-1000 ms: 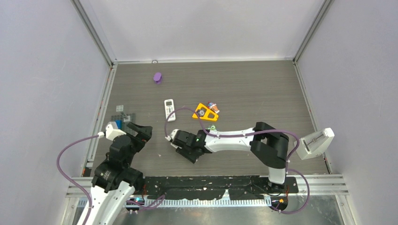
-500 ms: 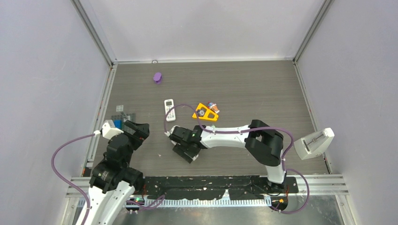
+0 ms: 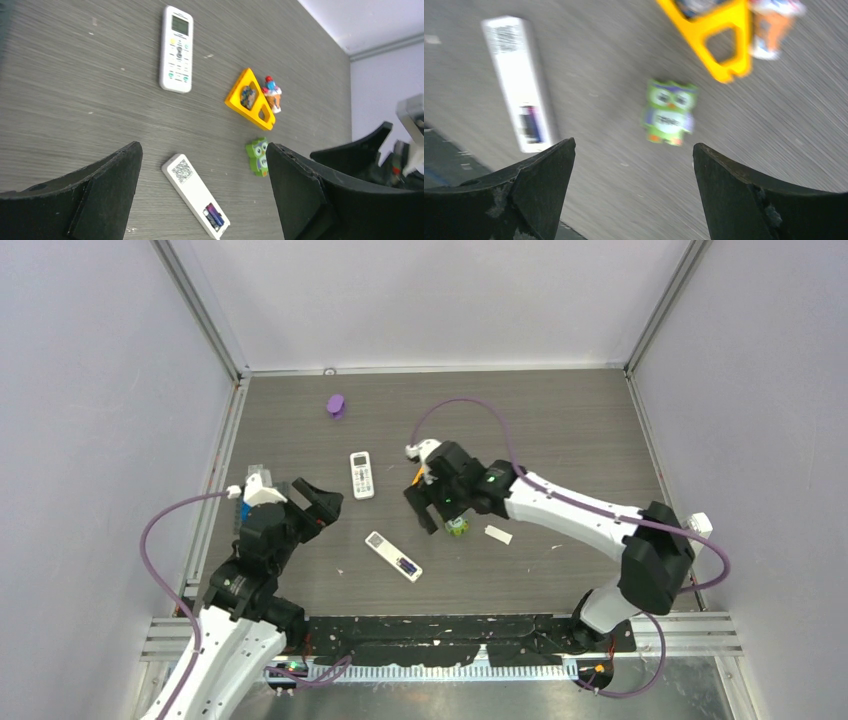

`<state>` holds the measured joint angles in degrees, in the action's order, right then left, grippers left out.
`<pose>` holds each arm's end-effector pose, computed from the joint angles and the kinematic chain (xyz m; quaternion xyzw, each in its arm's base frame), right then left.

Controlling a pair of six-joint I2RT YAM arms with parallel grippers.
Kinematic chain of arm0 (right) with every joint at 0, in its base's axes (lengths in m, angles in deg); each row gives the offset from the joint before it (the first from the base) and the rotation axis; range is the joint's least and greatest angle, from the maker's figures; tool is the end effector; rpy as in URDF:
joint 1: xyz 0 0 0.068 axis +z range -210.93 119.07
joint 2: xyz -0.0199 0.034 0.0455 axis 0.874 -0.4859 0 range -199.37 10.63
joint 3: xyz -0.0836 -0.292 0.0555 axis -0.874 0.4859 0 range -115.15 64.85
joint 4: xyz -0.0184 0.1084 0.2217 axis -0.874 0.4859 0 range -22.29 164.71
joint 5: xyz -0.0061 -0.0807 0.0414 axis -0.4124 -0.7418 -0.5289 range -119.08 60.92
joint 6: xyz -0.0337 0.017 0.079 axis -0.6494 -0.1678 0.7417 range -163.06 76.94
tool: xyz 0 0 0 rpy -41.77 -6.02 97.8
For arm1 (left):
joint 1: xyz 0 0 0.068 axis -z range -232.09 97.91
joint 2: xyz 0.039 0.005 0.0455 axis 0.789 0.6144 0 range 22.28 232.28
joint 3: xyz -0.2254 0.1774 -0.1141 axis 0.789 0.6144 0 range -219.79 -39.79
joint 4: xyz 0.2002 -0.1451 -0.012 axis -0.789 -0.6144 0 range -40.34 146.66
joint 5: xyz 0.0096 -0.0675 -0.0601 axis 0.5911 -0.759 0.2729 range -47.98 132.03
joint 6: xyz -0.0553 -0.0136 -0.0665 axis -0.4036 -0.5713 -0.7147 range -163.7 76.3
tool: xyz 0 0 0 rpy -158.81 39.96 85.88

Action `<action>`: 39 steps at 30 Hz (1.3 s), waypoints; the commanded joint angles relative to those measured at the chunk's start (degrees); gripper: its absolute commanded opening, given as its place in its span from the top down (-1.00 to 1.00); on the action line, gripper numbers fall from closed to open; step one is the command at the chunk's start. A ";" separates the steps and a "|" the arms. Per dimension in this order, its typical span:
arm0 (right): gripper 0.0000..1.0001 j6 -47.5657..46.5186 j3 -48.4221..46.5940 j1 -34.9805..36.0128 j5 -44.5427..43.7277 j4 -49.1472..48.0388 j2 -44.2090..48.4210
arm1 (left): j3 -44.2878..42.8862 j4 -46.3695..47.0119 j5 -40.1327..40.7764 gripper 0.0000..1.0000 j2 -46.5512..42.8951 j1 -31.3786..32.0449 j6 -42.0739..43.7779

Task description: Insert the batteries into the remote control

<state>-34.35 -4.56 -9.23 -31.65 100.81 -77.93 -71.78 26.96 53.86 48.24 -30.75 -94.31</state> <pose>0.2149 0.2664 0.2758 -0.3399 0.8828 0.1444 0.2902 0.1075 -0.0251 0.2689 -0.2650 0.7913 -0.2498 0.4911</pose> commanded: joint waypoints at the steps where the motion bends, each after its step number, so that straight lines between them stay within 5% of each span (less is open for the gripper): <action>1: -0.86 -4.97 5.08 -7.60 -5.30 7.12 0.93 | -2.07 8.47 -8.84 -0.89 3.97 -0.25 1.75; 5: -0.86 -4.69 8.64 -14.24 -5.99 6.68 0.09 | -2.25 10.20 -11.60 -0.89 6.61 -0.25 1.25; 18: -0.87 -0.24 13.89 -20.48 -0.26 1.20 -4.30 | -0.66 10.90 -13.55 -0.89 6.12 -0.21 1.20; 28: -0.45 4.79 20.24 -20.77 9.29 -2.98 -2.84 | -0.32 11.41 -13.66 -0.89 6.60 -0.33 1.94; 39: -0.47 6.35 23.79 -18.51 8.74 -2.56 2.02 | 0.20 13.02 -14.33 -0.88 8.58 -0.34 1.47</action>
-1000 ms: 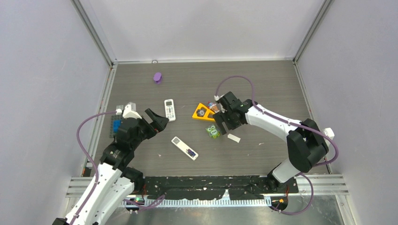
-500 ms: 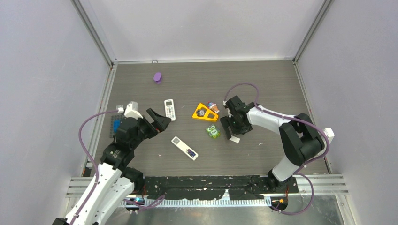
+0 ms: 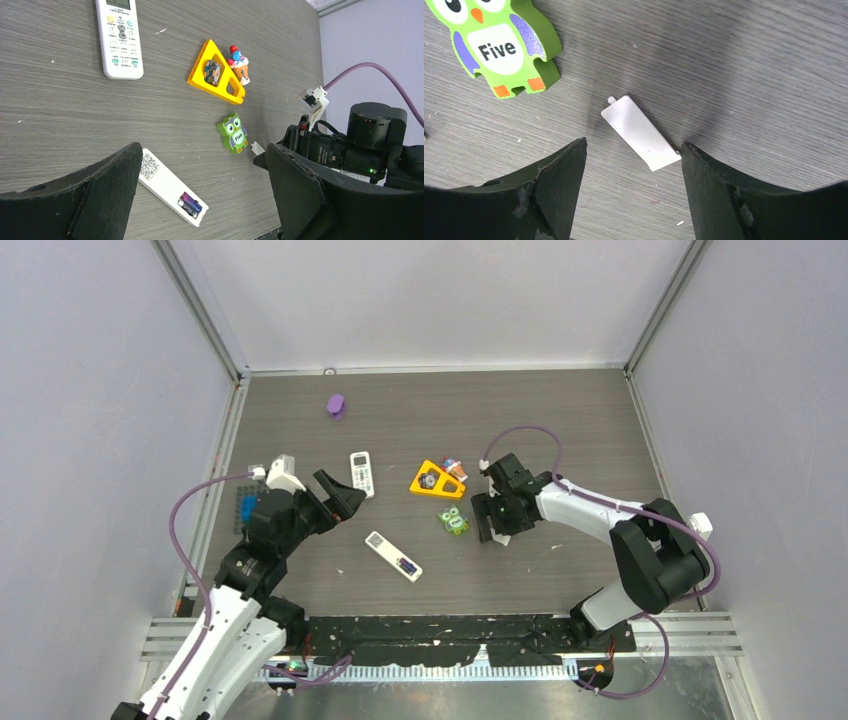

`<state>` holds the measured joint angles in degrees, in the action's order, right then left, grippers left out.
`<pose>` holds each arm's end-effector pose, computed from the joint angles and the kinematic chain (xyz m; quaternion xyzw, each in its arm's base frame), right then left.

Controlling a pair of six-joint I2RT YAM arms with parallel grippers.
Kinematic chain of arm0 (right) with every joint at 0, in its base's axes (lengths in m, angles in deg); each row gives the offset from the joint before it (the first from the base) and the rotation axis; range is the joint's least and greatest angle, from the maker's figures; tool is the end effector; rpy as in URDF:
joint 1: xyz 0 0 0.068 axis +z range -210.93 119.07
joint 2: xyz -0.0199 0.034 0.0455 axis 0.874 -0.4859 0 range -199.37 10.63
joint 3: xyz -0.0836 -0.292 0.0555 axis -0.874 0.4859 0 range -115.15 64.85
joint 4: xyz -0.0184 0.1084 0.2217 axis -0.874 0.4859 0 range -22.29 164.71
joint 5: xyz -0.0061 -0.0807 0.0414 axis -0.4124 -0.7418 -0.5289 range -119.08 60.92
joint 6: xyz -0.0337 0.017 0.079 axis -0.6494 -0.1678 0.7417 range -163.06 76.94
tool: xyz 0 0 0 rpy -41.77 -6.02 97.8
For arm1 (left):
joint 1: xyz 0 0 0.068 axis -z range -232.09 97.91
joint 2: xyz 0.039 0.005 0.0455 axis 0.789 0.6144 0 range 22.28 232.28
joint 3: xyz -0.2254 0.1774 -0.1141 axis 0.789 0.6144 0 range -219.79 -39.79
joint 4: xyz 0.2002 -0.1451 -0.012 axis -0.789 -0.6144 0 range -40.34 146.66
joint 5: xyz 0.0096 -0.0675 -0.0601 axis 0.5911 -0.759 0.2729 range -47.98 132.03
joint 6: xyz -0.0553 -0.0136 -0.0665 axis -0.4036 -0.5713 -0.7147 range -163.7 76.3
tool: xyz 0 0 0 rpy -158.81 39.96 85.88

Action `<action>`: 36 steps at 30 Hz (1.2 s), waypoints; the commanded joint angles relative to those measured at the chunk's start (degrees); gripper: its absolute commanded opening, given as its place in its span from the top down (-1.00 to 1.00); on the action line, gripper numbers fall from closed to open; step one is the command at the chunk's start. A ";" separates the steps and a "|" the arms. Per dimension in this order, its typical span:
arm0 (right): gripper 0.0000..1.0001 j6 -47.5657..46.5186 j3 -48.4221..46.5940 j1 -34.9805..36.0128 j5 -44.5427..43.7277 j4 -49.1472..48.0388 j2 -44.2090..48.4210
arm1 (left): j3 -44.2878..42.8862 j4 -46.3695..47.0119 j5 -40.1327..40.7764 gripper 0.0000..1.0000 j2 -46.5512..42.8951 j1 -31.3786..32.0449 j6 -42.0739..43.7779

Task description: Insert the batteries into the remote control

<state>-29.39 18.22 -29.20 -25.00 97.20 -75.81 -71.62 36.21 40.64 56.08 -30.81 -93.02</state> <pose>0.2267 0.1466 0.1711 -0.1606 0.9699 0.1016 0.1522 0.1317 -0.0534 0.2752 -0.1948 0.8078 -0.3296 0.4481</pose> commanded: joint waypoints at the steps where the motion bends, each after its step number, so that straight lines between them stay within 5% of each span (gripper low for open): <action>1: -0.43 1.38 0.64 1.92 1.74 1.38 -0.43 | 0.07 3.89 -1.15 -0.88 0.84 -0.27 0.19; 11: -0.09 5.20 -2.23 9.01 -9.60 6.25 -7.03 | -0.10 3.96 -1.12 -0.88 1.57 -0.27 0.19; 18: 0.47 7.29 -1.76 9.41 -11.88 6.96 -8.60 | 0.32 4.12 -1.75 -0.88 1.57 -0.27 -0.07; 24: 0.52 6.61 -1.88 9.93 -12.69 6.07 -3.53 | 1.96 6.78 -5.81 -0.88 2.14 -0.27 0.39; 31: 0.54 1.09 -1.72 17.89 -12.41 4.61 10.29 | 9.12 22.52 -20.90 -0.86 5.78 -0.27 0.58; 36: 0.54 0.73 -2.22 27.61 -10.25 2.11 13.84 | 9.67 16.32 -15.77 -0.82 5.52 -0.27 -0.03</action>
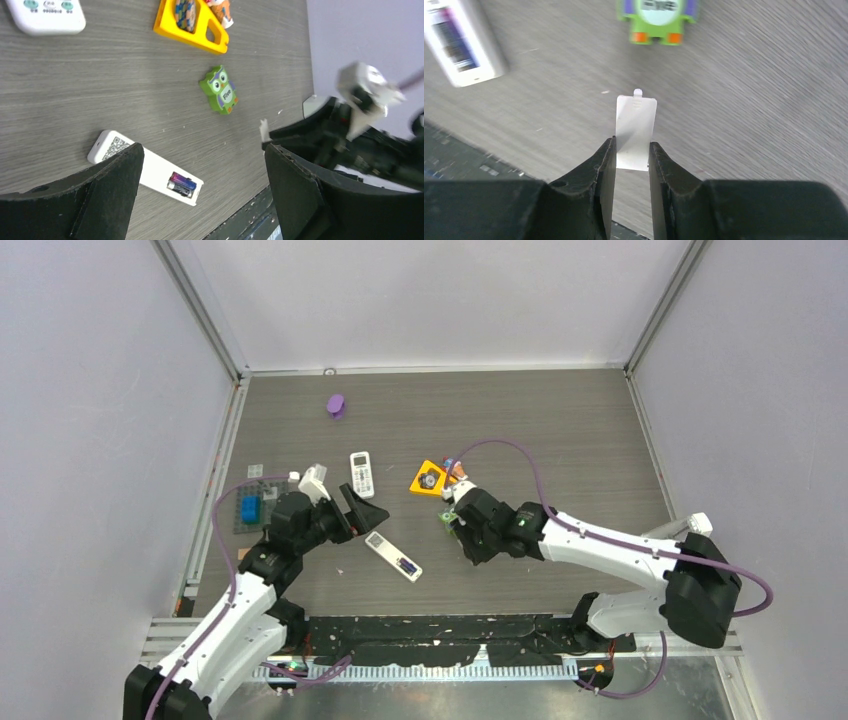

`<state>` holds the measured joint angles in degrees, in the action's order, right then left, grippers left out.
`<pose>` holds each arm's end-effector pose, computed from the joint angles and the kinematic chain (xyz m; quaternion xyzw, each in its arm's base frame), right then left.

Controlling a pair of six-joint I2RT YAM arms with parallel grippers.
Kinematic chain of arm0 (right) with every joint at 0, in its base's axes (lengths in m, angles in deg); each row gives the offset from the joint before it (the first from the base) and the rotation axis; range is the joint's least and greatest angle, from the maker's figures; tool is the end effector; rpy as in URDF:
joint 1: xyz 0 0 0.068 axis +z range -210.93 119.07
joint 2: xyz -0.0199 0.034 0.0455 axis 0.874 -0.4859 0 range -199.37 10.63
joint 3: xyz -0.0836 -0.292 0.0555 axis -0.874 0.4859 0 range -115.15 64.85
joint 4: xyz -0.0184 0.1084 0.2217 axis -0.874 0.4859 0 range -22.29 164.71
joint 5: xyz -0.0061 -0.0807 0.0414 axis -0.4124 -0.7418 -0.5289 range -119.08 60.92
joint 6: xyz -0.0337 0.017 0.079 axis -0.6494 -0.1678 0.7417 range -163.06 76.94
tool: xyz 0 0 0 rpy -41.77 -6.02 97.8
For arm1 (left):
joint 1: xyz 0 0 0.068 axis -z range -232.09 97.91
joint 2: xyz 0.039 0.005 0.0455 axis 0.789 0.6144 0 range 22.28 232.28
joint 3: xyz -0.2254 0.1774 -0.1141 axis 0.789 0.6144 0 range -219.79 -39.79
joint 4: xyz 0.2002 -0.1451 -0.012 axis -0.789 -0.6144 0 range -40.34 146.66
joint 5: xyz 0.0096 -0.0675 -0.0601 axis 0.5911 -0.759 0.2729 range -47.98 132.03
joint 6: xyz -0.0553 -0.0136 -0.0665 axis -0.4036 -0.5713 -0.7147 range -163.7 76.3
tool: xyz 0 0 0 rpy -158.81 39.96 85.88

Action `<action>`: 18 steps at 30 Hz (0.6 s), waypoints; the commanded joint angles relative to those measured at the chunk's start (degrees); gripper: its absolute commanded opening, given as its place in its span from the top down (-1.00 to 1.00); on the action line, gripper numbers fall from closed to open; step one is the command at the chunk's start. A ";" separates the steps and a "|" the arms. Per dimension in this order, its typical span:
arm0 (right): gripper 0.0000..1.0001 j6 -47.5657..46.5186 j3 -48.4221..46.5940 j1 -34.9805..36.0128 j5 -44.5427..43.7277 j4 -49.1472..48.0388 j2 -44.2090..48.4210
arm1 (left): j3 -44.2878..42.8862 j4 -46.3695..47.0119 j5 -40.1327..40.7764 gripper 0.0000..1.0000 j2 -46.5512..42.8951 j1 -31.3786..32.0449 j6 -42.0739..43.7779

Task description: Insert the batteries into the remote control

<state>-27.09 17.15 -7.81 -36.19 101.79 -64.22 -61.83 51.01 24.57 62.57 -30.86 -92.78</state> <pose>0.1554 0.1911 0.2201 -0.2934 0.9213 0.0911 0.2383 0.1435 -0.0809 0.2331 -0.1191 0.8240 -0.4144 0.3675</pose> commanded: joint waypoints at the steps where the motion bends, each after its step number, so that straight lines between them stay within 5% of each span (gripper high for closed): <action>1: 0.54 -1.51 -2.02 7.31 1.44 -2.51 1.99 | 0.05 -0.06 2.03 -0.82 -1.47 -0.24 -0.66; 8: 0.51 -3.01 -9.21 15.44 2.73 1.78 -7.45 | 1.10 -7.05 9.70 -0.73 -4.77 -0.21 -3.65; 18: 0.53 -2.01 -25.76 16.68 3.74 7.82 -24.19 | 2.93 -17.88 24.61 -0.74 -9.22 -0.61 -7.68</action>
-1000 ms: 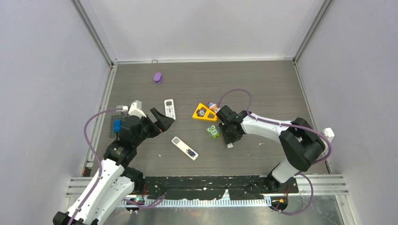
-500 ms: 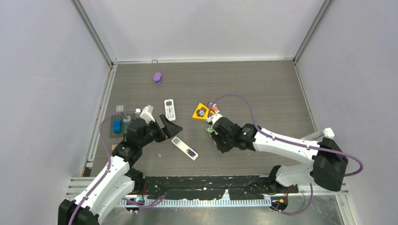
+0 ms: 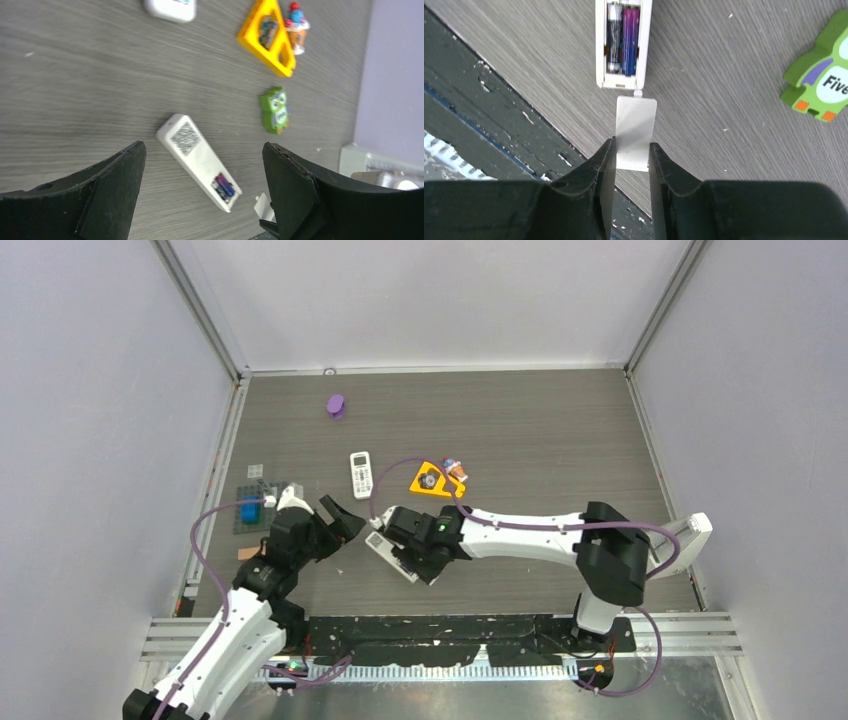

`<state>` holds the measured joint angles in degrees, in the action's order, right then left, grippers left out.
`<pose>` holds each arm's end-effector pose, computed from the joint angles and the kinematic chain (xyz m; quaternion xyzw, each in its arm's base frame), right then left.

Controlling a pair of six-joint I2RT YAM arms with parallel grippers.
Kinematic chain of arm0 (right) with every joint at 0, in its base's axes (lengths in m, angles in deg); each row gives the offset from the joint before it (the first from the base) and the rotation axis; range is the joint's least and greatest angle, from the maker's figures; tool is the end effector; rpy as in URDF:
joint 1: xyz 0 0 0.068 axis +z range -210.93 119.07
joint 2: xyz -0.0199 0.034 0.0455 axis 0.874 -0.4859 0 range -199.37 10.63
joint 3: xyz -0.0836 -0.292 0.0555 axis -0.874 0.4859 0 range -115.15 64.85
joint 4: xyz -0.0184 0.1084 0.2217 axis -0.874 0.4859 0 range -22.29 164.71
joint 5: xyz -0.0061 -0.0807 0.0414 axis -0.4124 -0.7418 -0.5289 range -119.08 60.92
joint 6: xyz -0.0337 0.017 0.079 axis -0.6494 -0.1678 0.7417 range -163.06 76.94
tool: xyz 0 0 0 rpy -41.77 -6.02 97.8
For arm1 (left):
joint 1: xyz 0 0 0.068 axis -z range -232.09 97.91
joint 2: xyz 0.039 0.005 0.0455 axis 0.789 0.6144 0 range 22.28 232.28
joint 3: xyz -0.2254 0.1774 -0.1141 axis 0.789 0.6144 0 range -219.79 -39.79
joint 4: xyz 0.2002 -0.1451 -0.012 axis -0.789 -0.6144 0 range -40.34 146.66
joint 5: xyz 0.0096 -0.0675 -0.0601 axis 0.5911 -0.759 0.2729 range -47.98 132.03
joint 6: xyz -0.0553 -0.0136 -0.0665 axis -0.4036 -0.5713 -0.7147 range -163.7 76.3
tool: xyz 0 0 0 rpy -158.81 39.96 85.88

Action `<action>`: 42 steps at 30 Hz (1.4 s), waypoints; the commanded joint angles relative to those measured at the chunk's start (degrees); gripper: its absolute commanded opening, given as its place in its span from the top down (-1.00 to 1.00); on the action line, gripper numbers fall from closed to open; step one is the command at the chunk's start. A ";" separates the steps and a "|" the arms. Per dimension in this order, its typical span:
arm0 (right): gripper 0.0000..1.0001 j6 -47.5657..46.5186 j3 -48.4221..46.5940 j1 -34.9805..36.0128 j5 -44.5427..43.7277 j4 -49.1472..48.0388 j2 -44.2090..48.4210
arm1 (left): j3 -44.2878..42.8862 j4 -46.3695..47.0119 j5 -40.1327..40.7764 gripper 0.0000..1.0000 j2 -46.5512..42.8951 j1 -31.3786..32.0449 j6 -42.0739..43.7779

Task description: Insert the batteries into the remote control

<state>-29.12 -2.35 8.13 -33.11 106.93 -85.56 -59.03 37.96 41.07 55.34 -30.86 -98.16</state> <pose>0.1263 0.3146 0.2131 -0.4482 0.8731 0.0993 0.1644 0.1238 -0.0496 0.1995 -0.2469 0.8413 -0.3008 0.3753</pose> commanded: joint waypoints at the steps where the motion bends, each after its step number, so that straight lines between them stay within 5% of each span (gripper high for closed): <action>1: 0.53 -0.12 -6.84 0.83 0.90 2.78 -3.57 | -0.24 -5.89 9.13 -0.72 -2.55 -0.73 -2.38; 17: 0.51 -2.23 -11.96 1.43 -1.98 2.55 -11.70 | 0.20 -16.45 21.89 -0.44 -18.50 -0.93 -6.76; 42: 0.33 -2.34 -15.87 1.30 -5.88 2.22 -15.57 | -0.01 -16.02 21.30 -0.44 -17.33 -0.93 -5.71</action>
<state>-31.16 -15.81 9.46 -36.00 111.50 -100.16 -58.73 20.36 61.53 37.59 -31.49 -104.17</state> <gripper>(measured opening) 0.331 0.719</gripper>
